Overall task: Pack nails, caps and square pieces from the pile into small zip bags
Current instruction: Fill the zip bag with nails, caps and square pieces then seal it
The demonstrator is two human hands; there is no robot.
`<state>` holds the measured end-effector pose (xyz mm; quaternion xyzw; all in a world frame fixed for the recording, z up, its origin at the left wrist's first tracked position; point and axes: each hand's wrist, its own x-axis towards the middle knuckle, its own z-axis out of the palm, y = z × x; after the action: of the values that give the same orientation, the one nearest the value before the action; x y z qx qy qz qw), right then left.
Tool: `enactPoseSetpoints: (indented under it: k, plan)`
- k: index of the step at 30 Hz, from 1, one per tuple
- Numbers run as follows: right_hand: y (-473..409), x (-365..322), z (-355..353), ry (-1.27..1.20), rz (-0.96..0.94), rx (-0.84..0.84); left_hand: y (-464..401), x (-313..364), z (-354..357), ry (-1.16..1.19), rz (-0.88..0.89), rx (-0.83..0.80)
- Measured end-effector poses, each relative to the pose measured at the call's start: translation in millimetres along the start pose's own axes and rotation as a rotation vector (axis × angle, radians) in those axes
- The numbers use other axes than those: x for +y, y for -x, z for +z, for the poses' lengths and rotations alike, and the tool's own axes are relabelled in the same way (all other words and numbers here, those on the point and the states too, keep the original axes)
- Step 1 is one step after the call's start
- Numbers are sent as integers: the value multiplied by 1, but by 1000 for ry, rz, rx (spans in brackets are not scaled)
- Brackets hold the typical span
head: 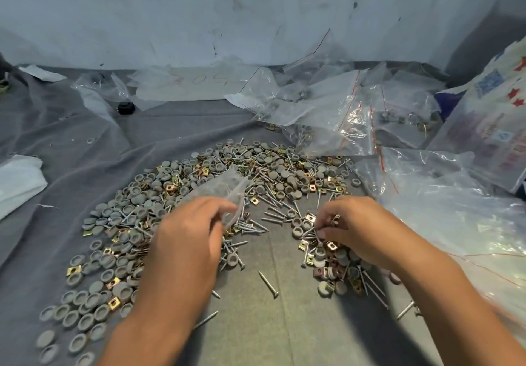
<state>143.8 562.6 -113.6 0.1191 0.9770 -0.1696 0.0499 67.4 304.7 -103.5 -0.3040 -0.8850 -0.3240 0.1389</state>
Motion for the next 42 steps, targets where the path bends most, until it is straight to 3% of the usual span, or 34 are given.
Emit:
enactPoseSetpoints:
  k: [3, 11, 27, 36, 42]
  plan:
    - [0, 4, 5, -15, -4, -5, 2, 2, 6, 15, -13, -91]
    - [-2, -1, 4, -276, 1, 199, 5, 2, 12, -31, -38, -201]
    - [-9, -20, 18, 23, -17, 144, 8, 2, 21, -57, -60, -230]
    - [-7, -24, 13, -322, -99, 358, 8, 3, 23, -31, -66, -238]
    - [-11, -19, 26, -44, -44, 194, 10, 0, 28, -43, -69, -235]
